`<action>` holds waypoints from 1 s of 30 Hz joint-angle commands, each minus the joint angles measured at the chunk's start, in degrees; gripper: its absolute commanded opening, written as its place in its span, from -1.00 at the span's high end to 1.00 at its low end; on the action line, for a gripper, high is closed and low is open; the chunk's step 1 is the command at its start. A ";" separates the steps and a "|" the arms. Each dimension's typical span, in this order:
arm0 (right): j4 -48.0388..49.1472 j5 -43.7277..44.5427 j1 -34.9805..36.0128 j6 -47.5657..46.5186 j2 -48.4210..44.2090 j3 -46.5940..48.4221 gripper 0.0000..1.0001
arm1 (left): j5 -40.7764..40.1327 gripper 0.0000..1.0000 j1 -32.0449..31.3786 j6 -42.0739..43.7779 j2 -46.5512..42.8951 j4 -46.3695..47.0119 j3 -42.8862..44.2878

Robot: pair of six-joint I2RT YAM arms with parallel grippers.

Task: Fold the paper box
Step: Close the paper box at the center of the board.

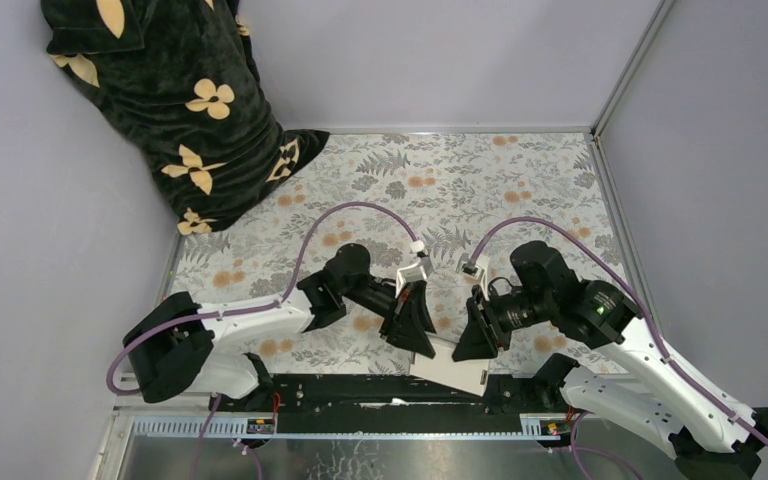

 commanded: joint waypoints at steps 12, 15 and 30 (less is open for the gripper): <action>3.99 4.08 0.53 1.91 1.69 -0.82 1.00 | -4.48 -0.29 4.55 2.92 -4.80 -0.57 -0.05; 4.29 4.26 0.52 2.07 1.74 -1.28 1.00 | -4.83 -0.29 5.34 3.71 -5.96 -2.37 -0.05; 9.57 24.56 0.51 2.98 -0.68 -4.42 1.00 | -46.93 0.45 7.80 7.18 -19.02 -31.15 0.16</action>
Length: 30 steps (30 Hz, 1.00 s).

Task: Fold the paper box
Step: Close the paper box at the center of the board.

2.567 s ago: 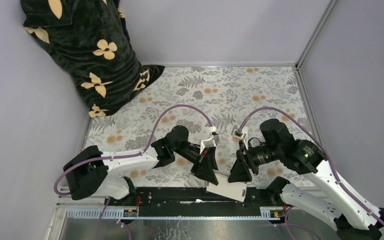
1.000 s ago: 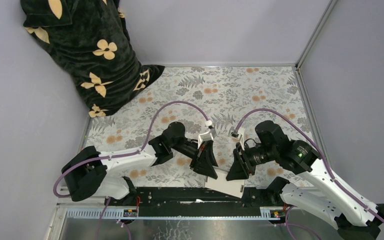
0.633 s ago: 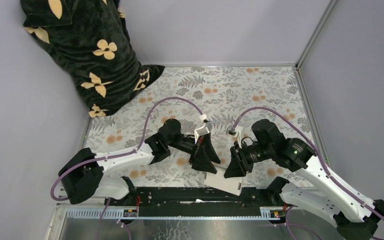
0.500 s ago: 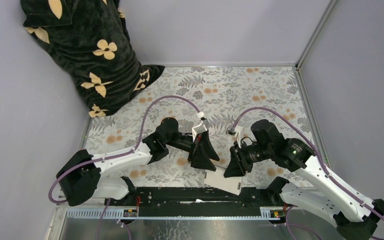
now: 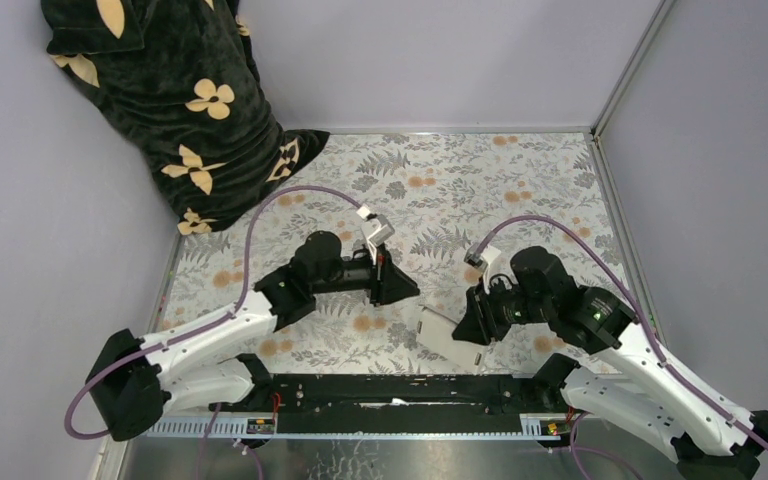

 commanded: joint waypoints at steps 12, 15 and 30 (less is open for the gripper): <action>26.34 31.78 11.61 1.47 14.09 -8.10 1.00 | -31.99 0.53 0.44 -4.20 -9.63 -3.82 -9.04; 31.68 29.95 11.81 -0.09 15.80 -11.40 1.00 | -31.78 0.38 0.37 -3.96 -8.95 -2.47 -11.25; 47.63 25.99 12.33 -4.68 18.18 -21.28 0.74 | -28.20 -0.03 0.31 -5.63 -23.71 -5.14 -22.26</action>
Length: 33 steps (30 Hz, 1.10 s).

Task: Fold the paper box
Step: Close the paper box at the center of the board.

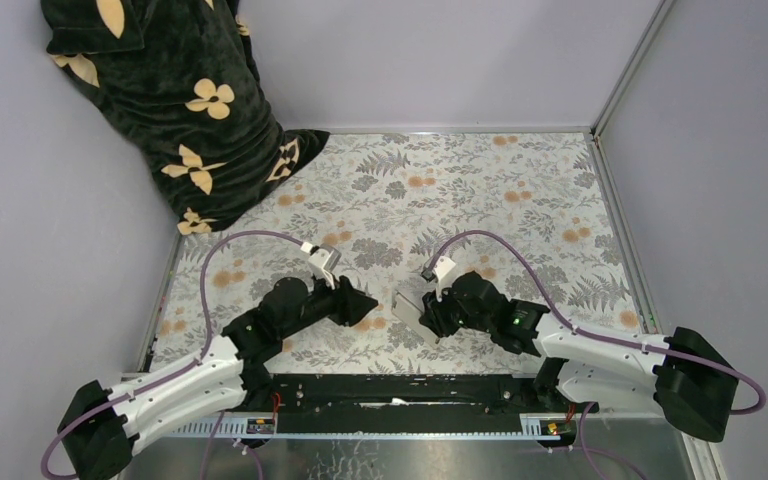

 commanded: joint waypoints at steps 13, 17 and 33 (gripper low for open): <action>-7.27 -3.70 0.51 -3.03 2.41 6.74 0.28 | 5.06 0.07 0.24 4.61 9.48 8.11 1.26; -9.03 -4.85 0.51 -3.52 3.30 7.70 0.26 | 4.76 0.08 0.29 7.06 9.67 8.66 2.28; -13.89 -11.73 0.52 -4.74 3.51 8.98 0.27 | 1.43 0.17 -3.79 15.29 13.05 7.64 5.10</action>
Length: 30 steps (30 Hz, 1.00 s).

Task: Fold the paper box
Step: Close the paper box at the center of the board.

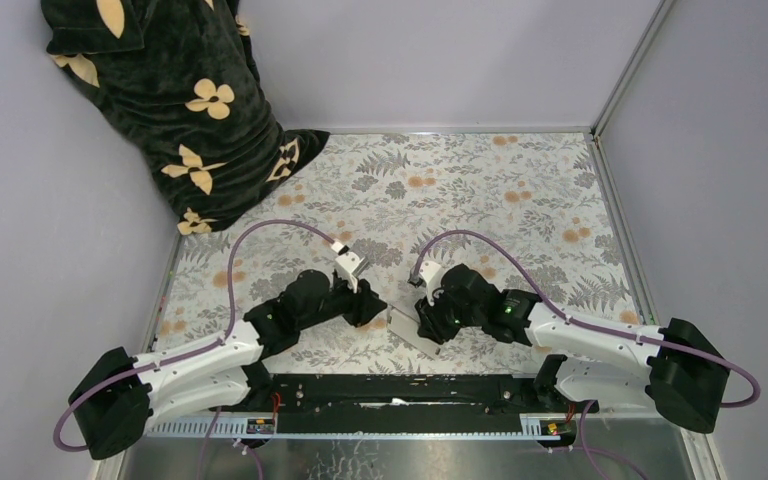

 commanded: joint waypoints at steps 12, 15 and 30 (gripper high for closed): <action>-3.22 -5.11 0.47 -0.96 -0.49 2.45 0.33 | -5.51 0.07 -8.12 4.45 1.17 1.50 1.44; -3.16 -5.58 0.45 -0.85 -0.68 2.25 0.33 | -6.77 0.08 -8.76 4.57 1.38 1.02 1.48; -4.30 -9.11 0.46 -0.60 -1.23 2.91 0.33 | -11.86 0.14 -11.05 5.27 3.77 -0.67 2.91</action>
